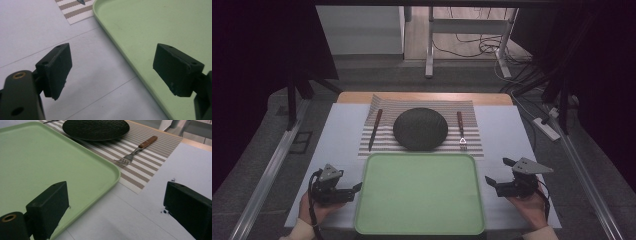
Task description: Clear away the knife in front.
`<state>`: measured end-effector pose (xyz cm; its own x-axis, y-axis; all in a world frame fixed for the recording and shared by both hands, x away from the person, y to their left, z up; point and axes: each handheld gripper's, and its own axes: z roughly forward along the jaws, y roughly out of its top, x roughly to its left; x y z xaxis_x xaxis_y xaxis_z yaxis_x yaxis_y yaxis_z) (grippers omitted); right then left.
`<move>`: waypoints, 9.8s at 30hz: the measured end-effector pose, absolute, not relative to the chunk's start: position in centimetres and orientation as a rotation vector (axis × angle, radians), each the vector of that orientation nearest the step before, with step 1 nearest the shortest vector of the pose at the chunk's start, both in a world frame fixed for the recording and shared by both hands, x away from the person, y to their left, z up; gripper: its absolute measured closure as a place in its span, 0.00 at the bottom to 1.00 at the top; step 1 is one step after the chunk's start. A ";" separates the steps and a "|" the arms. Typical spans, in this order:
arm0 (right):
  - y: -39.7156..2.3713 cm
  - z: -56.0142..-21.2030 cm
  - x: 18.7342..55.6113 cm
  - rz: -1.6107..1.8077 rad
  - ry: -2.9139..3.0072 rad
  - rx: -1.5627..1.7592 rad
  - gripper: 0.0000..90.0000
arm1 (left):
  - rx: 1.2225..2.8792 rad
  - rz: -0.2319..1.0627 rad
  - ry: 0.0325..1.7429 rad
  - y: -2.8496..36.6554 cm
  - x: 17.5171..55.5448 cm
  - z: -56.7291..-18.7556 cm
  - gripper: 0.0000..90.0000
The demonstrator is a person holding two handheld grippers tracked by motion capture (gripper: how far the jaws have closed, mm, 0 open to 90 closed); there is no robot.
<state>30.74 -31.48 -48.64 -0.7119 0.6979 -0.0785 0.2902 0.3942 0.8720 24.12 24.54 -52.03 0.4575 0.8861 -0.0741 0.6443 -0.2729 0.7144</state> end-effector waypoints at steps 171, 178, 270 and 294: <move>-31.3 -49.5 30.4 1.204 2.280 0.866 0.09 | 2.150 0.424 1.284 25.0 43.0 -51.9 0.99; -31.3 -49.6 30.2 1.211 2.284 0.871 0.09 | 2.131 0.447 1.332 24.3 47.9 -51.5 0.99; -32.0 -49.9 29.9 1.213 2.287 0.911 0.09 | 2.662 0.129 1.102 19.2 52.8 -50.7 0.85; -32.2 -49.9 29.9 1.213 2.286 0.915 0.09 | 2.681 0.180 1.060 20.1 51.3 -48.7 0.86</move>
<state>29.87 -32.17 -49.86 -0.7087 0.7045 -0.0384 0.3630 0.4108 0.8363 51.28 20.14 -48.66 0.7272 0.6860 0.0220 0.6548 -0.7030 0.2776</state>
